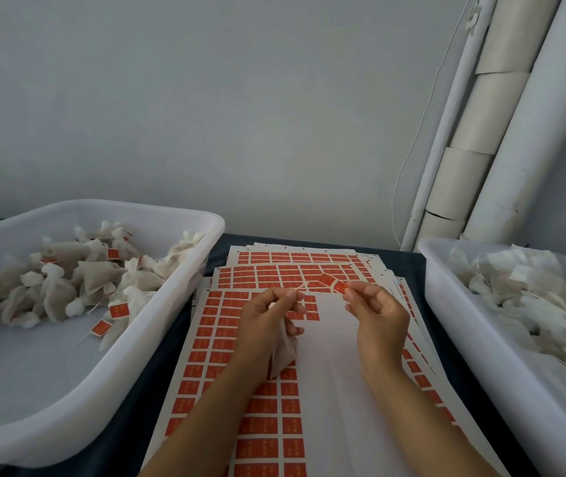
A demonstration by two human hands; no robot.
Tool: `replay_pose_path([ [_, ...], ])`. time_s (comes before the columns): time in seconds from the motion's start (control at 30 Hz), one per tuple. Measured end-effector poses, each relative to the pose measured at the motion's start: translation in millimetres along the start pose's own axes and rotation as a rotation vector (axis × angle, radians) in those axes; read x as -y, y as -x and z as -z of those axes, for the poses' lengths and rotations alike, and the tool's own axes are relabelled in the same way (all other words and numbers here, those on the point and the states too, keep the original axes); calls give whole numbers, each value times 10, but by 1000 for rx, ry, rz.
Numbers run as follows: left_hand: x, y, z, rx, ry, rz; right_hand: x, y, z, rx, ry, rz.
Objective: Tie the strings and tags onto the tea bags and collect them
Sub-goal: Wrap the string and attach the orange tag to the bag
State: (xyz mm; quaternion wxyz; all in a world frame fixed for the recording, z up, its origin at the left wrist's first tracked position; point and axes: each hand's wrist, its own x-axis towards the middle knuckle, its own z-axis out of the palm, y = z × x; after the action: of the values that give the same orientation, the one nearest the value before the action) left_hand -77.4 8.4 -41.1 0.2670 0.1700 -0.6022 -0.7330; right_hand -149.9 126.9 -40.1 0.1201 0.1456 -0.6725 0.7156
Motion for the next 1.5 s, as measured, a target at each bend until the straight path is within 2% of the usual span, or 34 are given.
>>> replay_pose_path([
  [0.13,30,-17,37,30,-4,-24,18,39,29,2,-90,-33],
  [0.27,28,-16,62,53,20,-86,42,62,45,87,-205,-92],
  [0.47,4,23,60,147,38,-171,60,122,54,199,-227,-67],
  [0.6,-26,-6,120,225,62,-148,93,130,34,237,-207,-46],
  [0.8,-32,22,111,340,-106,-189,131,144,19,232,-151,-2],
  [1.03,-26,97,0,429,-238,-247,127,206,-41,314,-89,17],
  [1.13,-41,106,2,465,-222,-271,87,193,-45,301,-101,-2],
  [1.33,18,91,-17,418,-243,-231,17,153,-1,176,-25,-6],
  [1.5,-6,105,-40,401,-237,-230,44,90,37,148,29,25],
])
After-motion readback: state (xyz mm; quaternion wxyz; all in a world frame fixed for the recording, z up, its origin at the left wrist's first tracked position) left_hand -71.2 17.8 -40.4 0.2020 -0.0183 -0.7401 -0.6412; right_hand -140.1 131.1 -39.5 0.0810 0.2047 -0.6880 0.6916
